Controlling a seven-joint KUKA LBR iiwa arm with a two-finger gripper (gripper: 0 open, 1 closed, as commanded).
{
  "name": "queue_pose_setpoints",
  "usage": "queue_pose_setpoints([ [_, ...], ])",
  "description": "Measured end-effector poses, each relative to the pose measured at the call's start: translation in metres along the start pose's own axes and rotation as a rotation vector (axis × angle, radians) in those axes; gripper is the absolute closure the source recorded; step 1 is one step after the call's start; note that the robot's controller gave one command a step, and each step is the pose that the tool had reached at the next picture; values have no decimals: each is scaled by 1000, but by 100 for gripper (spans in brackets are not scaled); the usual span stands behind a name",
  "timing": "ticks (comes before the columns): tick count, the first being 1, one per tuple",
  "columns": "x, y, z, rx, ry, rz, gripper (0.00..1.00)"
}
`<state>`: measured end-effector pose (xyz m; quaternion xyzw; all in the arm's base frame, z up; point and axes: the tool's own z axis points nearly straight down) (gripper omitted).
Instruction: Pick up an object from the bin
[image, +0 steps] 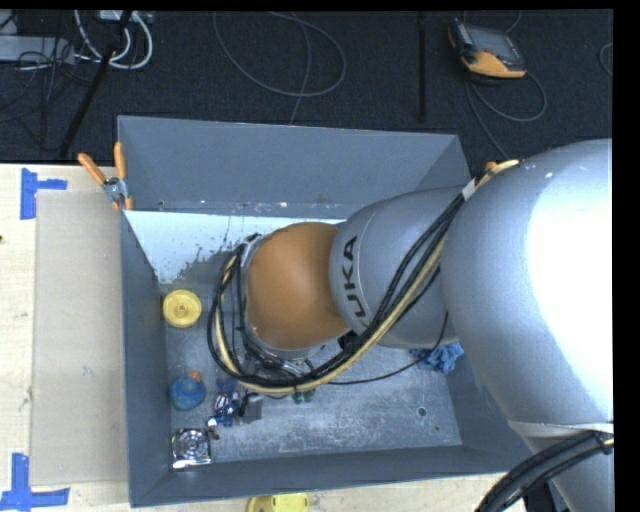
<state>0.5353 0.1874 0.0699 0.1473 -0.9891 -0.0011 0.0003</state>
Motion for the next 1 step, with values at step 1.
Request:
queue_pose_setpoints([
  [1, 22, -3, -188, 2, -6, 37, 100],
])
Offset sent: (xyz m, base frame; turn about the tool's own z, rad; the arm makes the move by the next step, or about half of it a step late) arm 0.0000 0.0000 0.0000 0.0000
